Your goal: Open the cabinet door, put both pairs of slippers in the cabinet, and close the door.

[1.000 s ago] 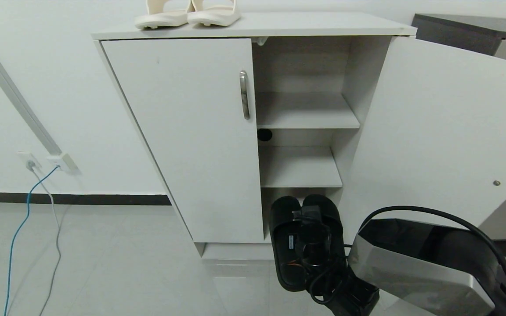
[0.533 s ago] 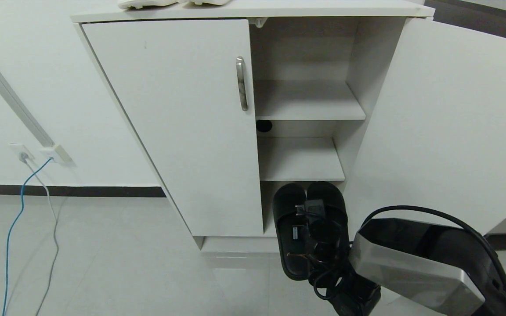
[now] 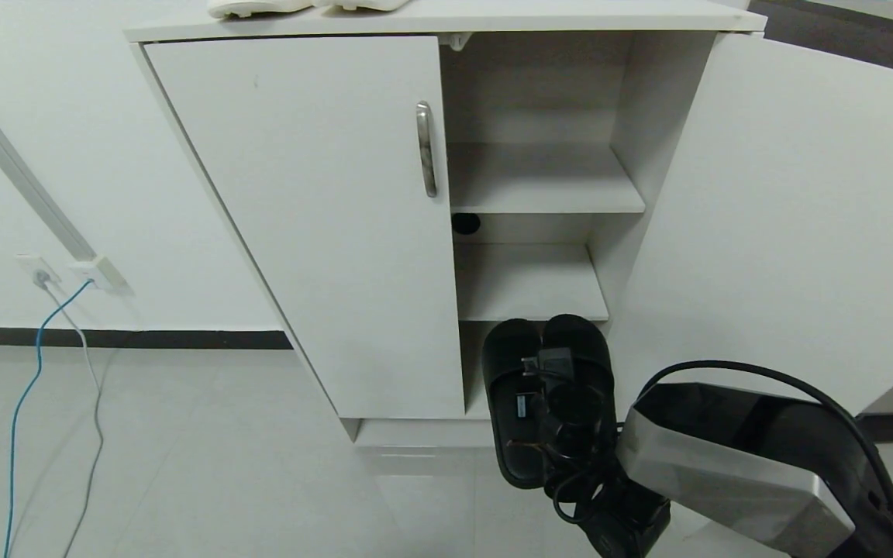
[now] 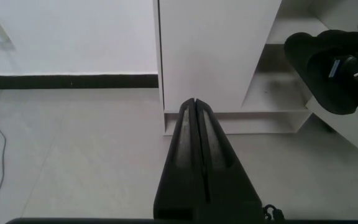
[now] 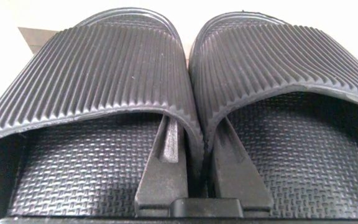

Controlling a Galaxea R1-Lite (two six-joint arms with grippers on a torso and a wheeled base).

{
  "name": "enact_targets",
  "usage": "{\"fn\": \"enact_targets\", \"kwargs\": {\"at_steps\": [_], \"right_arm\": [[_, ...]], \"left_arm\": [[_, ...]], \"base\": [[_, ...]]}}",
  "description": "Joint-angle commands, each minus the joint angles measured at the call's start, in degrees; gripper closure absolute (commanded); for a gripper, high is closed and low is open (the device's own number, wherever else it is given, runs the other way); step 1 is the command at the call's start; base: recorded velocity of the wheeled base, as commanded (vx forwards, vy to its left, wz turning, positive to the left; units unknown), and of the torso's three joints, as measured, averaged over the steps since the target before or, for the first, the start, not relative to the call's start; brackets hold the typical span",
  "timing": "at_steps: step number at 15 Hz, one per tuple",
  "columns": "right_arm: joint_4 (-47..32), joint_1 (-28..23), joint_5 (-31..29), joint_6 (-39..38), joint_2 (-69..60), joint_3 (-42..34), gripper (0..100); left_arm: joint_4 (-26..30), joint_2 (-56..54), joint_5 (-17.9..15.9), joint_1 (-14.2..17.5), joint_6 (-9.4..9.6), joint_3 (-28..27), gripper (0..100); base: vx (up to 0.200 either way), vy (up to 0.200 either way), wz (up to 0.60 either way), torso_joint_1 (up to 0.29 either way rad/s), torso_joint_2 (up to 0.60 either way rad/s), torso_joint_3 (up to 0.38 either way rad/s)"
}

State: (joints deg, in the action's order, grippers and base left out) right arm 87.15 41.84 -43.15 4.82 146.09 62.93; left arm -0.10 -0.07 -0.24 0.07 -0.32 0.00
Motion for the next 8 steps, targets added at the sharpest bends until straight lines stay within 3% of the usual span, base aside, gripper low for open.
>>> {"fn": "enact_targets", "kwargs": {"at_steps": [1,8], "right_arm": [[0.0,-0.3,0.0,0.0,0.0,0.2,100],[-1.3,-0.3,0.3,0.2,-1.2,0.2,100]], "left_arm": [[0.0,0.1,0.0,0.0,-0.03,0.0,100],[0.0,0.1,0.2,0.0,-0.12,0.0,100]], "base": [[0.200,0.000,0.00,-0.012,-0.01,0.007],[0.200,0.000,0.00,0.004,0.00,0.002]]}}
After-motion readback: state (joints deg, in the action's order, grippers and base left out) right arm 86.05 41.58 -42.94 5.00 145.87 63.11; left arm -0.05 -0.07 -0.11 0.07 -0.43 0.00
